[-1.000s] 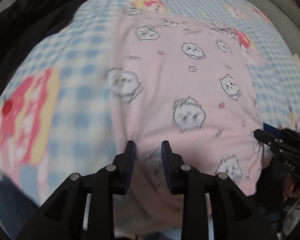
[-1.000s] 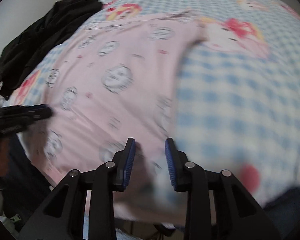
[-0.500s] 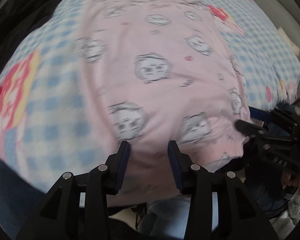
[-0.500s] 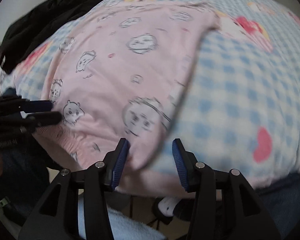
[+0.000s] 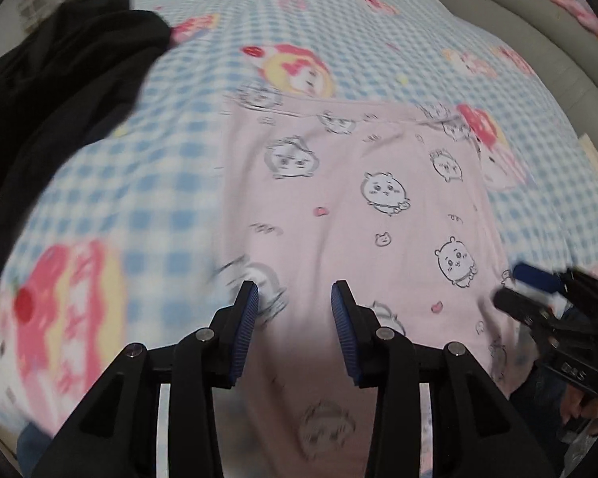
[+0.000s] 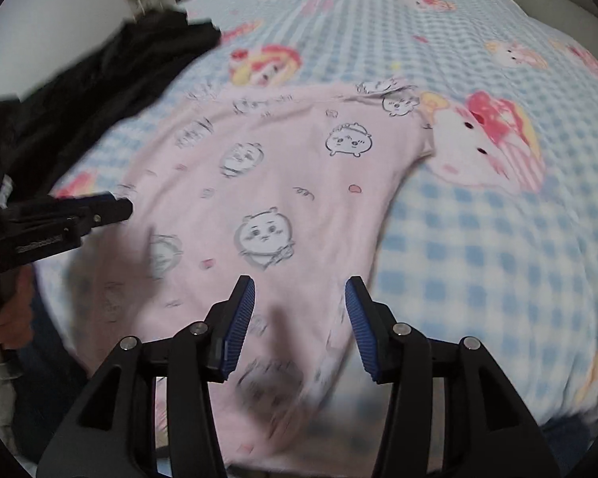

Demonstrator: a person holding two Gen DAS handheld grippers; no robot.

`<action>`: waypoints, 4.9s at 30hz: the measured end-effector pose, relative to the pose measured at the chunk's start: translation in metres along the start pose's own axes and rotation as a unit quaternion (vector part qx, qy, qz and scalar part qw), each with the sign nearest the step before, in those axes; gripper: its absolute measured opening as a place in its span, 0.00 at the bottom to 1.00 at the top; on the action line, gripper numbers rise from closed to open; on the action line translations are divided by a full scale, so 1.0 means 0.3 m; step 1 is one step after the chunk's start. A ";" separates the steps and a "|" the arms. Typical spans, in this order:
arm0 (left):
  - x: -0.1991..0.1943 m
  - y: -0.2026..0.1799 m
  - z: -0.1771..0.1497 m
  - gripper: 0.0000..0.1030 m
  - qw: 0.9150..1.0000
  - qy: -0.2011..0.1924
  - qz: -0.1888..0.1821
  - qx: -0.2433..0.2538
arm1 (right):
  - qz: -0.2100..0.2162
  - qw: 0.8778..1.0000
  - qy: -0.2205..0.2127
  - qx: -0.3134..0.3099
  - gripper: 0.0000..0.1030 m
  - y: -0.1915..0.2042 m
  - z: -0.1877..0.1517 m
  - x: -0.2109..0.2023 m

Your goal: Fold clothes

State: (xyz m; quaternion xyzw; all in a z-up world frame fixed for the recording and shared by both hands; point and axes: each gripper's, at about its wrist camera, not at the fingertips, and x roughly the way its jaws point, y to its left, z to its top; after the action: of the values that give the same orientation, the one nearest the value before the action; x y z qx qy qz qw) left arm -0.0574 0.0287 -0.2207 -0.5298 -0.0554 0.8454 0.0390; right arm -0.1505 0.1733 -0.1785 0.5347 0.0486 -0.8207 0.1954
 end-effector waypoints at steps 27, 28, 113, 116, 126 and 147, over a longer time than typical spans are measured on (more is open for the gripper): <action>0.065 0.196 0.260 0.28 0.998 -0.013 0.049 -0.041 | -0.017 0.998 0.003 0.058 0.45 -0.187 0.232 0.115; 0.053 0.195 0.273 0.30 0.998 -0.022 0.031 -0.043 | -0.020 0.998 -0.009 0.063 0.45 -0.204 0.246 0.094; -0.104 0.174 -0.448 0.35 0.952 0.026 -0.221 -0.212 | 0.023 0.997 0.017 0.077 0.61 0.037 -0.379 -0.083; -0.091 0.168 -0.440 0.35 0.964 0.028 -0.172 -0.198 | -0.007 0.998 0.025 0.056 0.60 0.050 -0.379 -0.067; -0.089 0.204 -0.481 0.35 0.956 0.064 -0.191 -0.211 | 0.041 0.995 0.012 0.095 0.60 -0.028 -0.402 -0.135; -0.040 0.107 -0.487 0.23 0.943 0.076 -0.258 -0.197 | 0.165 0.984 0.031 0.066 0.21 0.080 -0.357 -0.045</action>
State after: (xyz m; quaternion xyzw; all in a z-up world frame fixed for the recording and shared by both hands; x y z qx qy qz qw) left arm 0.0790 0.0029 -0.2775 -0.5572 -0.3521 0.7359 0.1547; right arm -0.0450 0.1859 -0.2085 0.5724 -0.0884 -0.7614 0.2912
